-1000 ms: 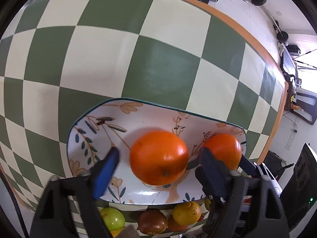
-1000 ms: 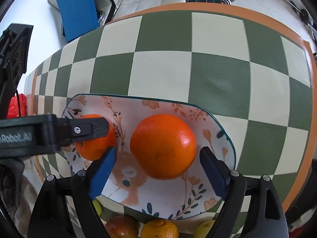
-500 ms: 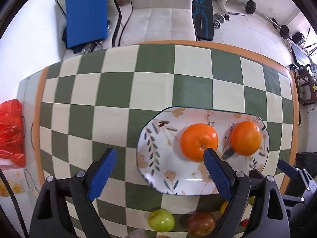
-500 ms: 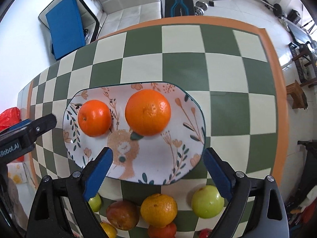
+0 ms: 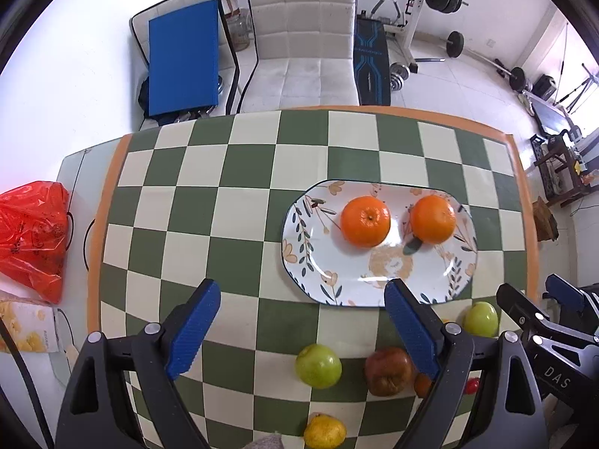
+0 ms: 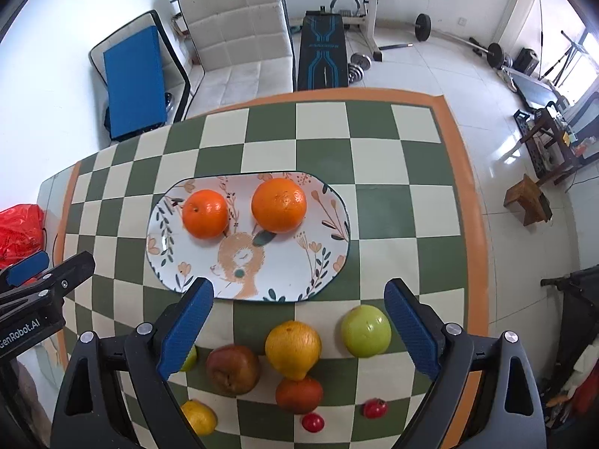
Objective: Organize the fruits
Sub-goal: 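Place both oranges onto the floral plate and open both tools, then grasp the red-brown orange with the right tool while the left tool grasps the lemon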
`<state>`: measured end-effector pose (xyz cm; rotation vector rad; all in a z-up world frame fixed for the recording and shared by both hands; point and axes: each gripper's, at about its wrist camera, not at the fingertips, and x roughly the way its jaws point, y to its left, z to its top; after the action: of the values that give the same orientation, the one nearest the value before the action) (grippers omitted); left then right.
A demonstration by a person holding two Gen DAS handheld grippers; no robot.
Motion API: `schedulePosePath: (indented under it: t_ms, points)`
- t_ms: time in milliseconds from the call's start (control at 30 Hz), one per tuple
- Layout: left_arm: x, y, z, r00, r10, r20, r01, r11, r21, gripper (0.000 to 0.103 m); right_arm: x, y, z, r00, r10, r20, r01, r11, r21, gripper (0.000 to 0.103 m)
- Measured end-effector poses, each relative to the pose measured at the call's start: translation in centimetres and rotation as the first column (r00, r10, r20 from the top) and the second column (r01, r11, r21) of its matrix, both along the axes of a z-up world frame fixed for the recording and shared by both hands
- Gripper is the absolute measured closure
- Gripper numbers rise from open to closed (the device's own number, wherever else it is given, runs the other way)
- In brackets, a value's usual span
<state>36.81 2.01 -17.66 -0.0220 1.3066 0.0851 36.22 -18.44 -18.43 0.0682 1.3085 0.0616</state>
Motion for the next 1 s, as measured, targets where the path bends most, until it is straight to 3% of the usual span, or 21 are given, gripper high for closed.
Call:
schedulePosePath:
  t_ms: [333, 667, 800, 833, 867, 1000]
  points:
    - [-5.1, -0.6, 5.1, 0.996, -0.030, 0.083, 0.031, 0.999, -0.010, 0.013, -6.2, 0.0, 6.1, 0.995, 0.004, 0.101, -0.005, 1.000, 0.006, 0.008]
    - [-9.3, -1.1, 8.1, 0.990, -0.045, 0.135, 0.051, 0.998, -0.041, 0.013, -10.7, -0.8, 9.1, 0.989, -0.019, 0.148, 0.011, 0.999, 0.051, 0.008]
    - [-9.9, -1.1, 7.5, 0.992, -0.040, 0.121, 0.046, 0.998, -0.047, 0.013, -11.7, -1.1, 8.6, 0.990, -0.028, 0.138, 0.016, 0.996, 0.092, 0.008]
    - [-10.0, -1.1, 7.1, 0.993, -0.039, 0.116, 0.045, 0.998, -0.044, 0.009, -11.8, -1.3, 8.0, 0.991, -0.029, 0.127, 0.017, 0.995, 0.094, 0.008]
    - [-10.0, -1.0, 6.4, 0.995, -0.040, 0.096, 0.044, 0.998, -0.037, 0.000, -11.9, -1.5, 7.1, 0.994, -0.035, 0.107, 0.024, 0.995, 0.099, 0.008]
    - [-10.7, -0.9, 2.2, 0.999, -0.045, -0.004, 0.045, 0.999, -0.013, 0.000, -11.9, -2.8, 1.5, 0.998, -0.060, -0.036, 0.065, 0.985, 0.162, 0.008]
